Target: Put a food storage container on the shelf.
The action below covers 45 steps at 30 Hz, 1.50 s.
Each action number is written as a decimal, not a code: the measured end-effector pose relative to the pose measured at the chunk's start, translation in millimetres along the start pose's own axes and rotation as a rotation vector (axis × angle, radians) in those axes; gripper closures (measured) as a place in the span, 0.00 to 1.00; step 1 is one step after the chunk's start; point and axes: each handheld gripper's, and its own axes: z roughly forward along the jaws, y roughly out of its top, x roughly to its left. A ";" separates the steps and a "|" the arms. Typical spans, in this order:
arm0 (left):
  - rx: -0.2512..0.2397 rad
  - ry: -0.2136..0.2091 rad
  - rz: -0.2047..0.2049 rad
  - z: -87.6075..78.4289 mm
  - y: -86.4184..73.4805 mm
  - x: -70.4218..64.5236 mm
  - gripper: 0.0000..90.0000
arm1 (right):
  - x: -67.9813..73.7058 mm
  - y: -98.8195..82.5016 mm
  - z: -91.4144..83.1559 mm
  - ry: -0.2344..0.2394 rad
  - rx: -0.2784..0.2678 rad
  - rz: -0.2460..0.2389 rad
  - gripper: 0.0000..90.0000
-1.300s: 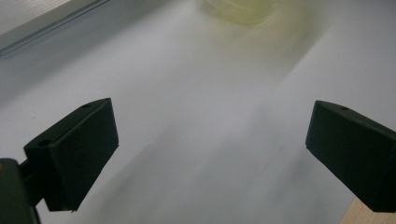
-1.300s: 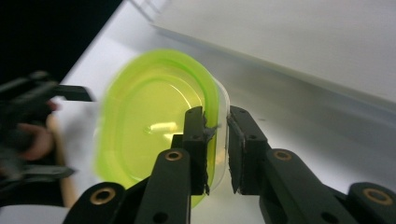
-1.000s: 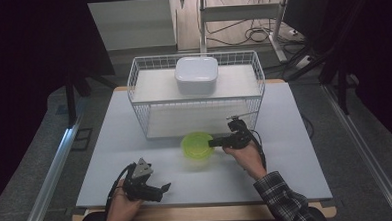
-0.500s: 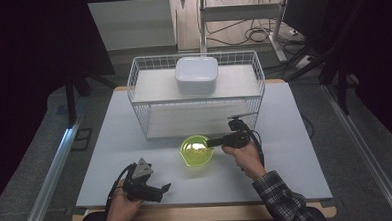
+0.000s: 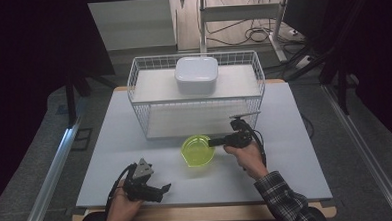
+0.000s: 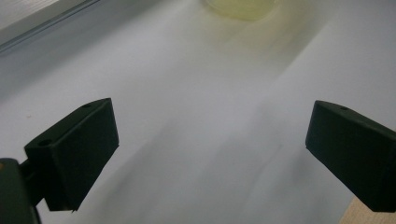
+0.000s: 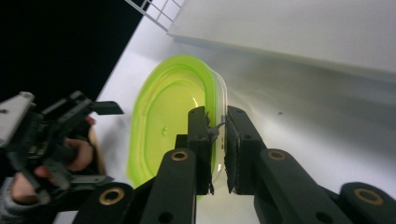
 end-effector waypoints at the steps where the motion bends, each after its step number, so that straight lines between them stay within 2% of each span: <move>1: 0.002 0.000 0.000 0.1 0.0 0.0 0.03 | 0.5 0.6 0.6 -0.010 0.001 -0.012 0.89; 4: 0.004 0.000 0.002 0.3 -0.1 -0.2 0.03 | -0.9 3.7 4.1 -0.060 0.005 -0.041 0.86; 6: 0.006 0.000 0.004 0.5 -0.1 -0.2 0.03 | -3.5 5.5 6.5 -0.069 0.000 -0.044 0.82; 13: 0.008 -0.002 0.005 0.9 -0.2 -0.4 0.03 | -9.1 13.5 6.6 -0.061 -0.047 -0.030 0.75; 18: 0.012 -0.002 0.010 1.5 -0.2 -0.8 0.03 | -11.8 16.3 13.1 -0.029 -0.033 -0.017 0.75; 19: 0.012 -0.003 0.009 1.6 -0.2 -0.9 0.03 | -11.9 16.0 14.7 -0.018 -0.023 -0.006 0.77; 22: 0.013 -0.003 0.009 1.6 -0.3 -0.9 0.03 | -13.1 15.6 18.1 0.011 -0.014 0.023 0.89; 24: 0.013 -0.003 0.010 1.6 -0.3 -0.9 0.03 | -12.5 15.8 17.6 0.030 -0.007 0.049 0.90; 26: 0.011 -0.004 0.009 1.5 -0.3 -0.9 0.03 | -10.3 15.5 15.8 0.027 -0.005 0.050 0.91; 30: 0.013 -0.004 0.011 1.6 -0.2 -1.0 0.03 | -7.0 13.3 11.8 0.027 -0.022 0.051 0.91; 36: 0.012 -0.002 0.009 1.7 -0.2 -0.8 0.03 | -4.1 11.2 5.7 0.062 -0.042 0.065 0.91; 45: 0.007 0.000 0.008 0.7 0.1 -0.4 0.03 | 13.8 10.7 -14.3 0.107 -0.089 0.054 0.91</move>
